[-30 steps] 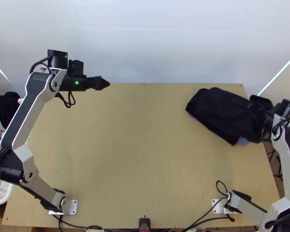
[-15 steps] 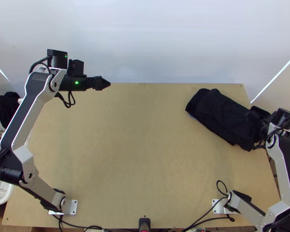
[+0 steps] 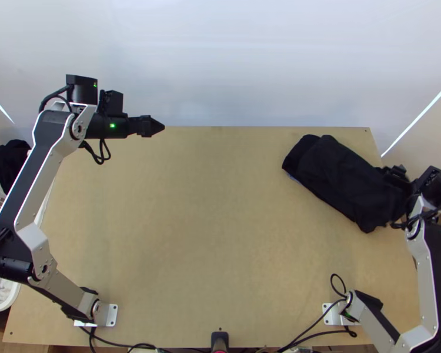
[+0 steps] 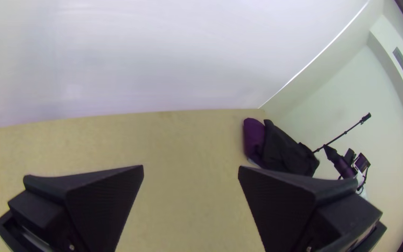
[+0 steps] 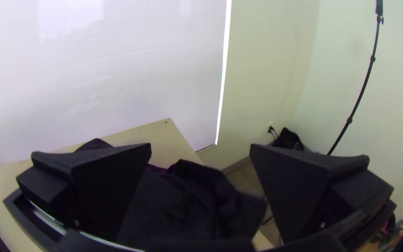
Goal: Fold the t-shirt
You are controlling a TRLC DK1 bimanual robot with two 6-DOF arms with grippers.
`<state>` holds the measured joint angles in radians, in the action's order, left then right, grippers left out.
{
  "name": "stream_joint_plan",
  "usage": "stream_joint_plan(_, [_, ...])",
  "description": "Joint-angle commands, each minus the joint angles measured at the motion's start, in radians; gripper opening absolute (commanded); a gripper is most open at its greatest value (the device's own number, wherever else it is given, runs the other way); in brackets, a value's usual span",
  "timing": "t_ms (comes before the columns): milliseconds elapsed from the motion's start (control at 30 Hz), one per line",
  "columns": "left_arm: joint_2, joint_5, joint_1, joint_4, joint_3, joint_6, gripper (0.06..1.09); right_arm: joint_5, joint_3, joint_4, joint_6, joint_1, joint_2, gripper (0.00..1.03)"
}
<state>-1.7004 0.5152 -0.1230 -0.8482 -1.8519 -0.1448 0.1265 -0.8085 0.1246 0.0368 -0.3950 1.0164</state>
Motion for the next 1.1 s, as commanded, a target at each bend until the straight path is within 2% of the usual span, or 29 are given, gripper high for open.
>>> stream_joint_plan(0, [0.002, 0.000, 0.003, 0.000, -0.020, -0.001, 1.04, 0.024, 0.094, -0.134, -0.126, -0.002, -0.085, 0.98])
stream_joint_plan(167, [-0.004, 0.000, 0.020, -0.002, -0.036, -0.001, 1.04, 0.021, 0.112, -0.151, -0.061, 0.056, -0.098, 0.98])
stream_joint_plan(200, [-0.005, 0.000, 0.028, 0.000, -0.036, -0.001, 1.04, 0.021, 0.114, -0.148, -0.023, 0.081, -0.093, 0.98])
stream_joint_plan(267, [-0.015, 0.000, 0.039, -0.002, -0.038, -0.002, 1.04, 0.016, 0.103, -0.098, 0.133, 0.124, -0.070, 0.98])
stream_joint_plan(300, [-0.019, -0.001, 0.048, -0.003, -0.038, -0.002, 1.04, 0.010, 0.104, -0.089, 0.178, 0.143, -0.042, 0.98])
stream_joint_plan(400, [-0.027, -0.001, 0.069, -0.003, -0.040, -0.009, 1.04, 0.012, 0.124, -0.094, 0.282, 0.180, 0.037, 0.98])
stream_joint_plan(500, [-0.028, -0.006, 0.095, -0.009, -0.036, -0.018, 1.04, 0.005, 0.132, -0.129, 0.336, 0.186, 0.154, 0.98])
stream_joint_plan(733, [-0.011, -0.012, 0.152, -0.029, -0.033, -0.015, 1.04, 0.005, 0.131, -0.399, 0.287, 0.111, 0.458, 0.98])
stream_joint_plan(867, [0.018, -0.012, 0.172, -0.041, -0.013, -0.010, 1.04, 0.007, 0.088, -0.419, 0.279, 0.082, 0.587, 0.98])
stream_joint_plan(967, [0.047, -0.012, 0.186, -0.041, 0.026, -0.001, 1.04, 0.007, 0.072, -0.418, 0.249, 0.091, 0.579, 0.98])
stream_joint_plan(1067, [0.076, -0.011, 0.192, -0.040, 0.049, -0.001, 1.04, 0.013, 0.049, -0.418, 0.207, 0.128, 0.438, 0.98])
